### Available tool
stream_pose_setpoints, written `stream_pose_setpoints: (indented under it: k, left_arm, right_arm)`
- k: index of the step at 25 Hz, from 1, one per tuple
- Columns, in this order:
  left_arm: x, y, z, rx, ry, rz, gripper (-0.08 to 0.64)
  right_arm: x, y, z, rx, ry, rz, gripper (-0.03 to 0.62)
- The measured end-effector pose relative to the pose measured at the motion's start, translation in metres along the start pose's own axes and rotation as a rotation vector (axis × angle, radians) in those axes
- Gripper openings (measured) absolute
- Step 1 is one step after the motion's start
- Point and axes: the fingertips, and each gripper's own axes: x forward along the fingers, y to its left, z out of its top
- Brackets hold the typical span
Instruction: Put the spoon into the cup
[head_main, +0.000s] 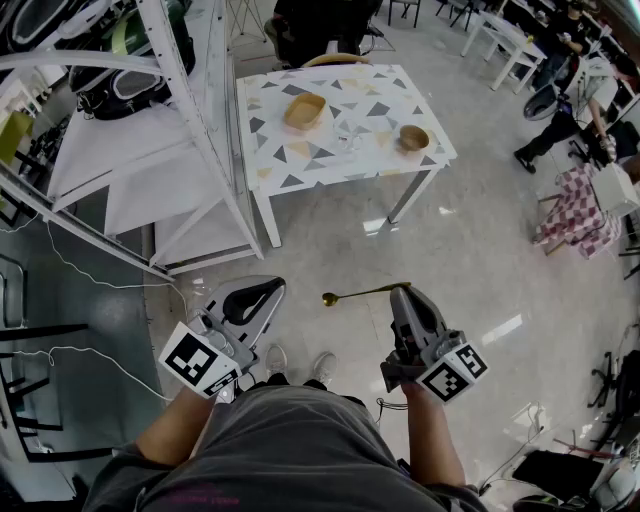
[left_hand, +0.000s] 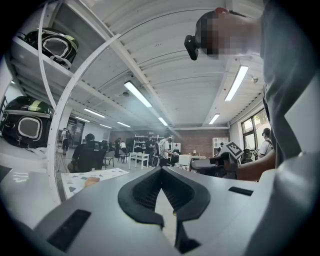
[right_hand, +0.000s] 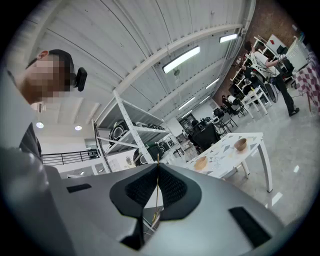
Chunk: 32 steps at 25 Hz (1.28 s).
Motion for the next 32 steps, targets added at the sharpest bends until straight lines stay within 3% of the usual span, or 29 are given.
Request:
stream_pose_setpoints:
  k: [32]
  left_arm:
    - [0.061,-0.048,-0.007,0.02,-0.007,0.063,0.015]
  right_arm:
    - [-0.032,-0.065,0.031,-0.003,0.024,0.063,0.023]
